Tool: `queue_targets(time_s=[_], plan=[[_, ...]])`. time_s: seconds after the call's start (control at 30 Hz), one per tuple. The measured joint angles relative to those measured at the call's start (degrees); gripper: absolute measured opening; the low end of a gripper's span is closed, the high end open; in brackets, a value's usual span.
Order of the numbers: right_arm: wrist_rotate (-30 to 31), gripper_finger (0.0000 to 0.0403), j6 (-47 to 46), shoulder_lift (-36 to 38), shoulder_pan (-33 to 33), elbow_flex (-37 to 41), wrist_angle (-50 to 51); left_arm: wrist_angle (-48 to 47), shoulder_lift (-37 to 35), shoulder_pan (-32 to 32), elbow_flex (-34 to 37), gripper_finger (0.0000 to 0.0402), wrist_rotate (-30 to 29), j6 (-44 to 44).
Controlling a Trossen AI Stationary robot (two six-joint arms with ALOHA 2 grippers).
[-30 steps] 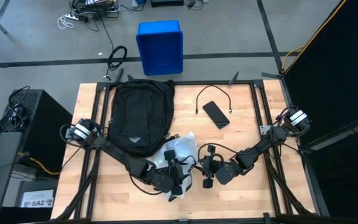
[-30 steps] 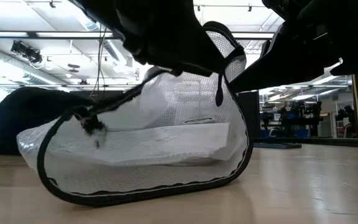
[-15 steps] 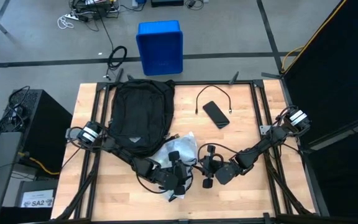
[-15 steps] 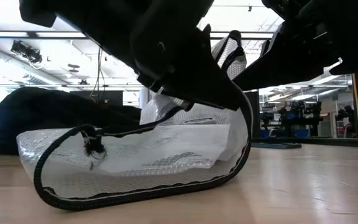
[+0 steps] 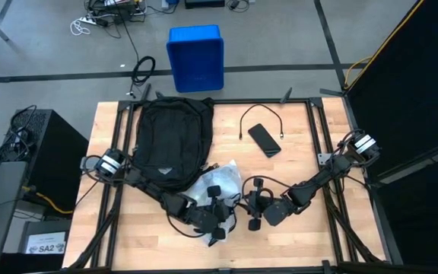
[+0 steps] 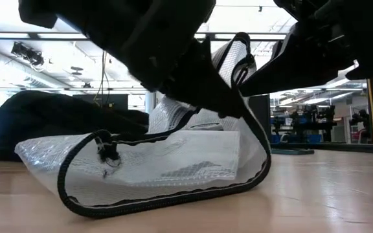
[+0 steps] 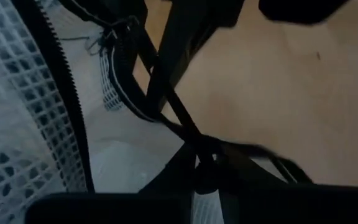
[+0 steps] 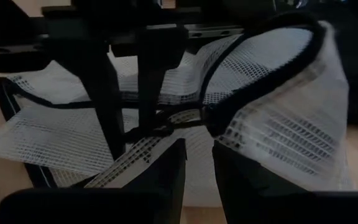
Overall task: Unpack backpack
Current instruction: Close the zip bag
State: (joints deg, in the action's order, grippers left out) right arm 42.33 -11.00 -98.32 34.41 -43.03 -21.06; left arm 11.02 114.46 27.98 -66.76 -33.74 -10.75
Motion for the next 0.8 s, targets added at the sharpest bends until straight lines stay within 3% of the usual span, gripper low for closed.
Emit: queue_targets(time_s=[0.3, 0.5, 0.8], plan=[[0.26, 0.0059, 3.21, 0.02, 4.15, 0.0, 0.35, -7.3, -5.11, 5.84, 0.02, 0.0003, 1.0, -0.44], [3.67, 0.0069, 7.24, 0.04, 7.28, -1.68, 0.42, -10.68, -10.28, 10.06, 0.02, 0.0001, -0.06, -0.86], [1.89, 0.013, 17.74, -3.54, 7.81, -11.34, -0.02, -11.12, -14.44, 11.9, 0.02, 0.0, -2.22, 1.4]])
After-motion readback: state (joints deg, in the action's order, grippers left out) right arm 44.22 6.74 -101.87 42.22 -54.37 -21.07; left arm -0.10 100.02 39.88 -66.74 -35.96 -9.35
